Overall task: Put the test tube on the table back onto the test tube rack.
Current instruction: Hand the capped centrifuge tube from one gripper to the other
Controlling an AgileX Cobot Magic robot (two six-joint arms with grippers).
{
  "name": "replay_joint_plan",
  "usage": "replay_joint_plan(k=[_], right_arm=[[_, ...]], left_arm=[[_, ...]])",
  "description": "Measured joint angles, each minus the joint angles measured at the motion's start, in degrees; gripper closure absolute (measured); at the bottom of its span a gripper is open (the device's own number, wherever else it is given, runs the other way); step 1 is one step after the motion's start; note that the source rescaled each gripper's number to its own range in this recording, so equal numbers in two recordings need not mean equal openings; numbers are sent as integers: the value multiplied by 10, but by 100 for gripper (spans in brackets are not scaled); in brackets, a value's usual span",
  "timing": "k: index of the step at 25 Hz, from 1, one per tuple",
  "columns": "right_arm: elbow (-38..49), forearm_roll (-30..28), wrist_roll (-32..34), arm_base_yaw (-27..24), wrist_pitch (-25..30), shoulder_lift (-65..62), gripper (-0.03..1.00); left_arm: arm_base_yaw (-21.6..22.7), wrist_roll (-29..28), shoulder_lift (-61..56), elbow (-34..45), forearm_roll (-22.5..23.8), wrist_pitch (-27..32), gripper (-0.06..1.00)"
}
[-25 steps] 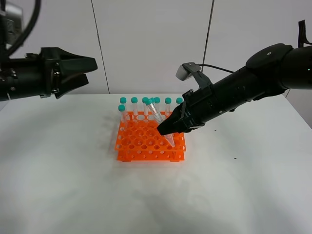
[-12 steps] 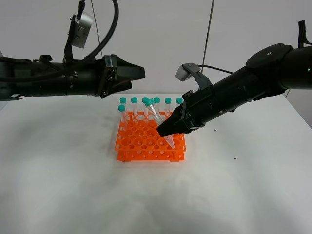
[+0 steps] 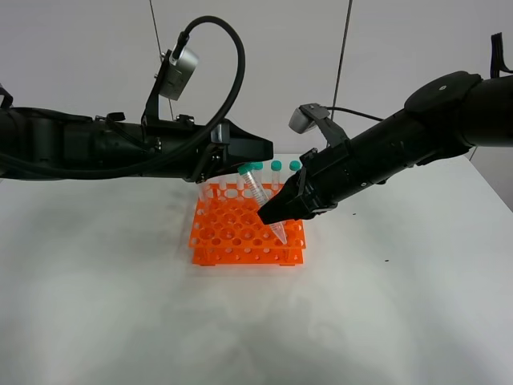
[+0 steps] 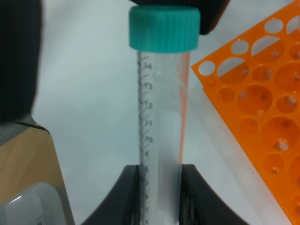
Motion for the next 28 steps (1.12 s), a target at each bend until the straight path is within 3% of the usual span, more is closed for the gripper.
replay_joint_plan(k=[20,28], right_arm=[[0,21,0,0,-11,0,93],[0,21,0,0,-1,0,93]], left_arm=[[0,-15,0,0,31,-2,-5],[0,-15,0,0,31,-5,22]])
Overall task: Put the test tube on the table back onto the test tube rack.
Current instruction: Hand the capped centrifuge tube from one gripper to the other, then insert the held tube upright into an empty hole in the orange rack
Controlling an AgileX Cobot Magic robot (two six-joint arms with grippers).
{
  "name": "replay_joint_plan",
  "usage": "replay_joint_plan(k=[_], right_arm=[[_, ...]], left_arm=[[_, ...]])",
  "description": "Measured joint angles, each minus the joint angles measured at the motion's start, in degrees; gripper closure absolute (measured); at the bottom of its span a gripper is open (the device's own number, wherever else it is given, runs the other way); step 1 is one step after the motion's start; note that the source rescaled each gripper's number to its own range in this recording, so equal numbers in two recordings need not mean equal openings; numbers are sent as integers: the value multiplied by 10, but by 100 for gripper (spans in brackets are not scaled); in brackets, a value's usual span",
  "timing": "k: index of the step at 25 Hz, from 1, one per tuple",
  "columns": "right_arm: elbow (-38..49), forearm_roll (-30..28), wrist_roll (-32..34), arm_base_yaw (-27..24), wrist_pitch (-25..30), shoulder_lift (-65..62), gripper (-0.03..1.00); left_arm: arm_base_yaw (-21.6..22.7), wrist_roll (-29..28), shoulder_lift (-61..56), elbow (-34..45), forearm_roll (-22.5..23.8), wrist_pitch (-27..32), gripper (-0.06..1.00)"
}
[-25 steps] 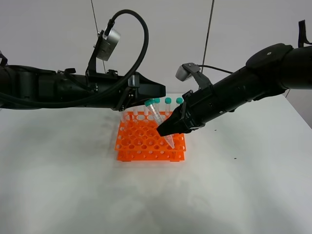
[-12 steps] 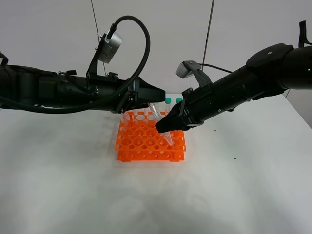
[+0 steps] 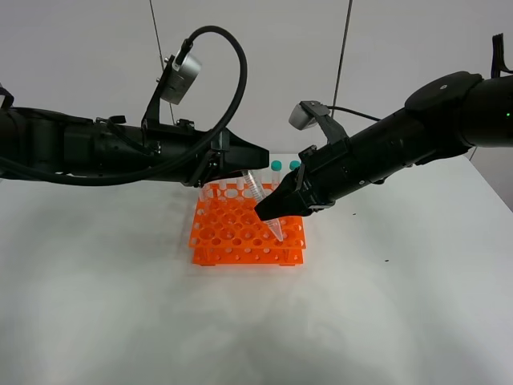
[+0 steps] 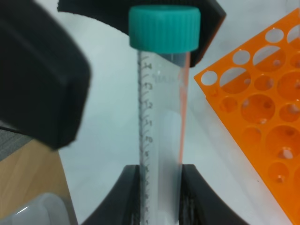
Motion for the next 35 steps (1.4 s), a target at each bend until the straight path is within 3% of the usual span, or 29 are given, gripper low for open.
replay_joint_plan(k=[2,3,6,16,18,20,21,22,24,29,33,35], right_arm=[[0,0,0,0,0,0,93],[0,0,0,0,1,0,93],[0,1,-2,0,4,0,93],[0,1,-4,0,1,-1,93],[0,1,-4,0,-8,-1,75],[0,1,-2,0,-23,-1,38],[0,1,0,0,-26,-1,24],[0,0,4,0,-26,-1,13],[0,-10,15,0,-25,-1,3],[-45,-127,125,0,30,-19,-3],[-108,-263,288,0,106,-55,-3],[-128,-330,365,0,116,-67,-3]], left_arm=[[0,0,0,0,0,-6,35],[0,0,0,0,0,-8,47],[1,0,0,0,0,-12,94],[1,0,0,0,1,-12,92],[1,0,0,0,1,-12,92],[1,0,0,0,0,-7,92],[1,0,0,0,0,-7,92],[1,0,0,0,0,-7,92],[1,0,0,0,0,-7,92],[1,0,0,0,0,-7,92],[1,0,0,0,0,-7,92],[1,0,0,0,0,-7,92]])
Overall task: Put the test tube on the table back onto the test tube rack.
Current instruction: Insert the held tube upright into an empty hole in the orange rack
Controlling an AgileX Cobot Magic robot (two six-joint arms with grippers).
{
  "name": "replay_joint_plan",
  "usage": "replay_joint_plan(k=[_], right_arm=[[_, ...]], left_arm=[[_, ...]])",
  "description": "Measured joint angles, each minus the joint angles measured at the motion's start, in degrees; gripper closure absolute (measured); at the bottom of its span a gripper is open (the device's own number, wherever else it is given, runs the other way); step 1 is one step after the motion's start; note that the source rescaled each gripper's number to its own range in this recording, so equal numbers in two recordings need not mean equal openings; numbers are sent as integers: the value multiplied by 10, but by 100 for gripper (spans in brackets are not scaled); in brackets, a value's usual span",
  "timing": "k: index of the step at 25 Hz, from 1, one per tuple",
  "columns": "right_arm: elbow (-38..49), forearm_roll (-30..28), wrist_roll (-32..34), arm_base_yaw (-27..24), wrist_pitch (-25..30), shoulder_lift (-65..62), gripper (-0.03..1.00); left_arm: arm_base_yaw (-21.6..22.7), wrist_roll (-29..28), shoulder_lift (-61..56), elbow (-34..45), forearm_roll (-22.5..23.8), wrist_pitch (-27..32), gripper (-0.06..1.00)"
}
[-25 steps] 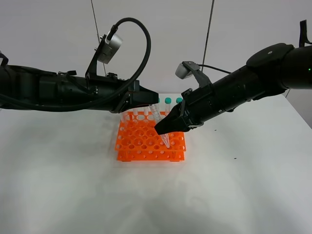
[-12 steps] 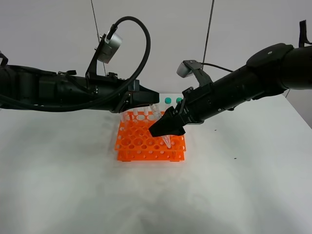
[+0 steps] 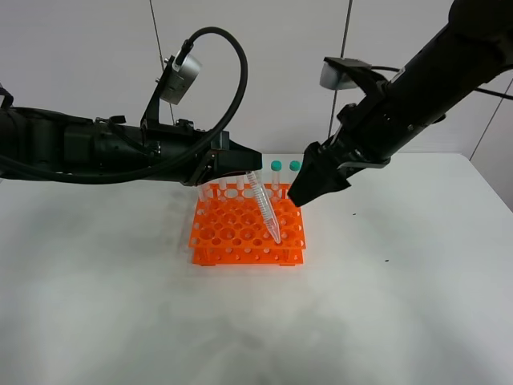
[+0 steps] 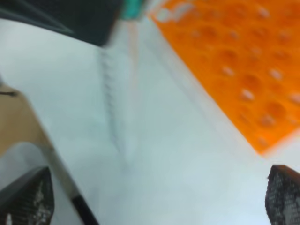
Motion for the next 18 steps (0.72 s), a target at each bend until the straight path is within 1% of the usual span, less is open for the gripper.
replay_joint_plan(k=[4,5,7,10,13,15,18], right_arm=[[-9,-141,141,0,-7,0,-3],[-9,-167,172,-2,-12,4,-3],[-9,-189,208,-12,-23,13,-3],[-9,-197,223,-42,-38,28,-3],[-9,-213,227,-87,-40,35,-3],[-9,-227,227,-120,-36,36,-3],[-9,-239,227,-173,-15,36,-3]], left_arm=[[0,0,0,0,0,0,92],[0,0,0,0,0,0,92],[0,0,0,0,0,0,92],[0,0,0,0,0,0,92],[0,0,0,0,0,0,92],[0,-1,0,0,0,0,92],[0,-1,0,0,0,0,92]])
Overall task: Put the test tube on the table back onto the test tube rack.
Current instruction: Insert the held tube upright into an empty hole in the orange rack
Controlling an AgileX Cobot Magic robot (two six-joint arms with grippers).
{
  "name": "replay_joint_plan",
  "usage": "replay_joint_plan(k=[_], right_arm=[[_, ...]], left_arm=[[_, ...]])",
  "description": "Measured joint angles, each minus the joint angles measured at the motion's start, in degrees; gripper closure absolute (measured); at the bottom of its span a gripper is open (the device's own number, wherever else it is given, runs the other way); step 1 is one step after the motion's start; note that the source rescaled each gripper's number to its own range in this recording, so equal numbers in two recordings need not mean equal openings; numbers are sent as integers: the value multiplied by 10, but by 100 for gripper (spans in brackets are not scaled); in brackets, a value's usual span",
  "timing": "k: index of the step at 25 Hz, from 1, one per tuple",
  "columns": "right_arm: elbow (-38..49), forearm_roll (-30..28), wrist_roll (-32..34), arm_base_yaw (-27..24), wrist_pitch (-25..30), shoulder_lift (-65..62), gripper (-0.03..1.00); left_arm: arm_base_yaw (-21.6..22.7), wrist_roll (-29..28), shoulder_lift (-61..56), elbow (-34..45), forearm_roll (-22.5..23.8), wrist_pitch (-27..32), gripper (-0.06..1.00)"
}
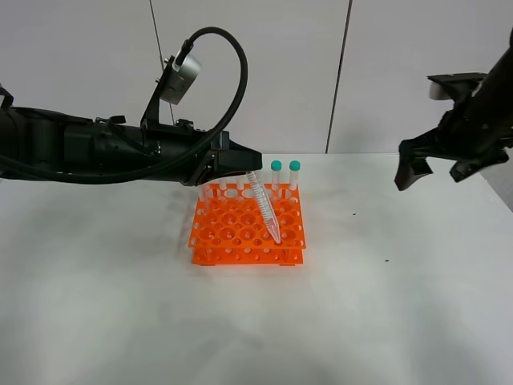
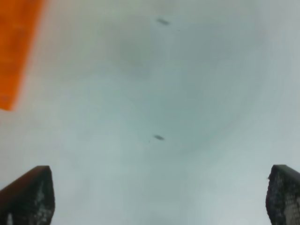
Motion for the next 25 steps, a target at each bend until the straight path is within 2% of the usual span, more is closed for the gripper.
replay_joint_plan(k=[3,8,12,16,21,25], right_arm=[[0,-9,0,-26,32,0,-3],[0,-11,5,-27,81,0,1],[23,-11,8,-27,84,-21,3],[103,-11,9,-27,84,-105,3],[246,-11,9,-27,85,-285,3],[354,-11,9,-27,35,-452,3]], left_arm=[[0,0,0,0,0,0,92],[0,0,0,0,0,0,92],[0,0,0,0,0,0,92],[0,0,0,0,0,0,92],[0,0,0,0,0,0,92],[0,0,0,0,0,0,92]])
